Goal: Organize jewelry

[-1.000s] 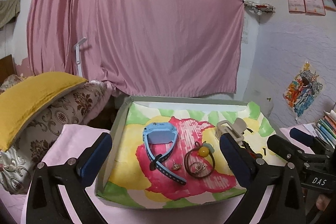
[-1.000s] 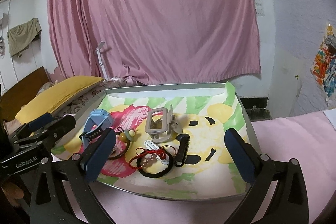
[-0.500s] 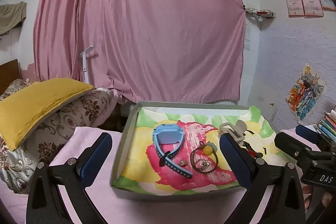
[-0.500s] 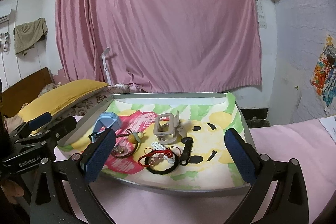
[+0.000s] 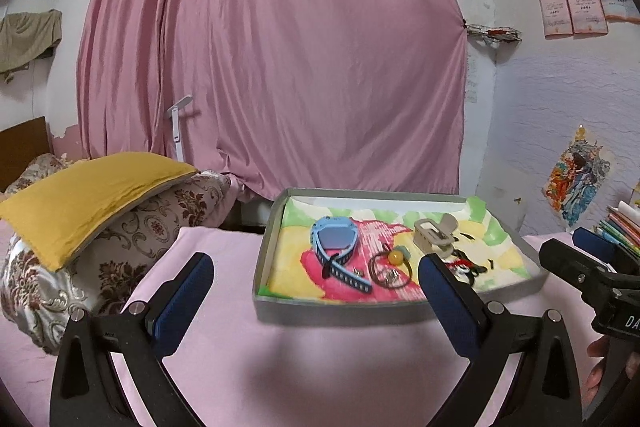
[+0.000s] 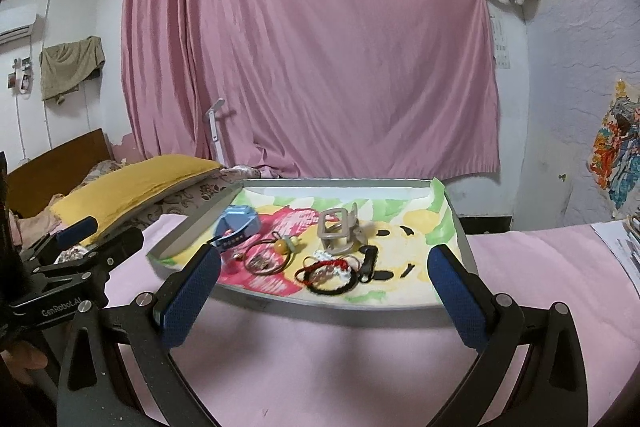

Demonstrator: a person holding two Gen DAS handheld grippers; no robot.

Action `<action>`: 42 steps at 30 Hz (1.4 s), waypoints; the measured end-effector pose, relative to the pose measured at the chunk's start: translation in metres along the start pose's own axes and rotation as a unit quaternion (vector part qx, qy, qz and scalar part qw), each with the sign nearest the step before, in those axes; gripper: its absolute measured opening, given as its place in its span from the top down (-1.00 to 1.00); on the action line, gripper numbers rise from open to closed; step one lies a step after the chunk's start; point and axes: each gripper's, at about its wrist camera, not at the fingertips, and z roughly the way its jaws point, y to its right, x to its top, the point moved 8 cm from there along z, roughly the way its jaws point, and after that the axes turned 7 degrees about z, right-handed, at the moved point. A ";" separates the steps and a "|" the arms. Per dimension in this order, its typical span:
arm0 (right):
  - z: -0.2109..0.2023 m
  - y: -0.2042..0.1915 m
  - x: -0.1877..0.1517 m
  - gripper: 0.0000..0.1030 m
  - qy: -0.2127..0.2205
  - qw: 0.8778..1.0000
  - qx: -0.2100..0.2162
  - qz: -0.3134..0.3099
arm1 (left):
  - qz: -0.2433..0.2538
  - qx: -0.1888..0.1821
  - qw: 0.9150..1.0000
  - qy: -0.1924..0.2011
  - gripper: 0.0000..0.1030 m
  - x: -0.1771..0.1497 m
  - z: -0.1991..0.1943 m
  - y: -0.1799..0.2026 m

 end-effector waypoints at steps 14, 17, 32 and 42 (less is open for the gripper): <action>-0.058 0.000 -0.036 -0.97 0.019 1.000 0.008 0.003 | -0.005 -0.001 1.000 0.007 -0.99 -0.036 -0.056 0.000; -0.066 0.001 -0.044 -0.97 0.025 1.000 0.005 0.002 | -0.008 -0.003 1.000 0.007 -0.99 -0.045 -0.064 0.002; -0.105 0.012 -0.075 -0.97 0.067 0.998 -0.001 -0.001 | -0.009 0.008 1.000 0.018 -1.00 -0.083 -0.096 0.000; -0.111 0.015 -0.091 -0.97 0.066 0.998 -0.001 -0.003 | -0.006 0.017 1.000 0.022 -1.00 -0.097 -0.105 0.000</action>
